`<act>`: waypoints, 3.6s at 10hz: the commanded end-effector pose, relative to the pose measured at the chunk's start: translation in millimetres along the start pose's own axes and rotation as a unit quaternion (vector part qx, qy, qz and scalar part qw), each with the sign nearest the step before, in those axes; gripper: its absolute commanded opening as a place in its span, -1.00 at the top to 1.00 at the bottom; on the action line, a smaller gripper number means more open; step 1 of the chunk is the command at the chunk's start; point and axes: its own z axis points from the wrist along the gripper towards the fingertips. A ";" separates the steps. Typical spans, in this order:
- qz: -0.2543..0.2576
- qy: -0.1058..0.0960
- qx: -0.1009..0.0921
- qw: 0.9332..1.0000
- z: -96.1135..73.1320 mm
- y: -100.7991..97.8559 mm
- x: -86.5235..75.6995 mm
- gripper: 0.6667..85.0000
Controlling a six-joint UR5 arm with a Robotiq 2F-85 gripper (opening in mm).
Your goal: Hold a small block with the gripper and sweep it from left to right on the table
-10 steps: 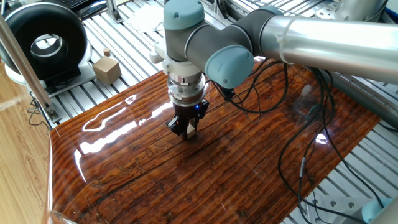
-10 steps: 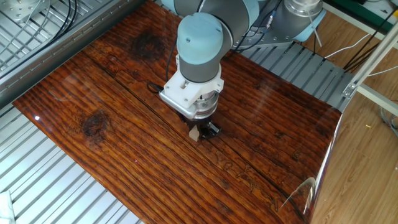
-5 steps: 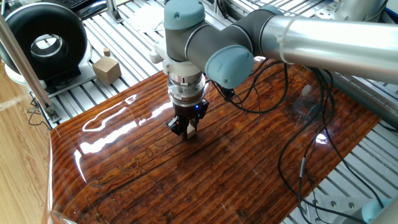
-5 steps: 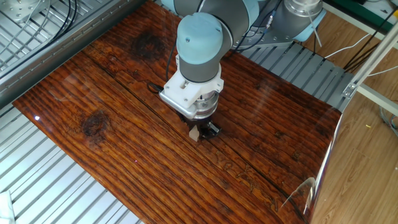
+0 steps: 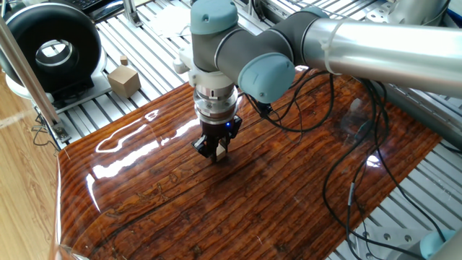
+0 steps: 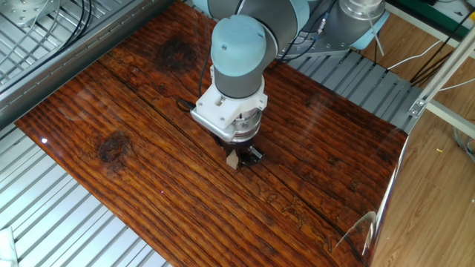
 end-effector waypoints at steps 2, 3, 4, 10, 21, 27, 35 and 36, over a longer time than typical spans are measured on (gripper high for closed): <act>0.008 -0.003 -0.010 1.000 -0.2 9.6 -2.5 0.99; 0.009 -0.004 -0.011 1.000 -0.3 13.3 -2.7 0.99; 0.011 -0.005 -0.011 1.000 -0.2 15.5 -2.9 0.99; 0.014 -0.007 -0.021 1.000 -1.3 23.0 -2.6 0.99; 0.020 -0.005 -0.033 0.999 -4.7 36.4 -2.6 0.99; 0.034 -0.009 -0.024 0.999 -0.5 55.2 -5.8 0.99; 0.039 -0.009 -0.021 0.999 -0.5 64.6 -7.7 0.99; 0.040 -0.011 -0.019 0.999 1.8 66.2 -8.8 0.99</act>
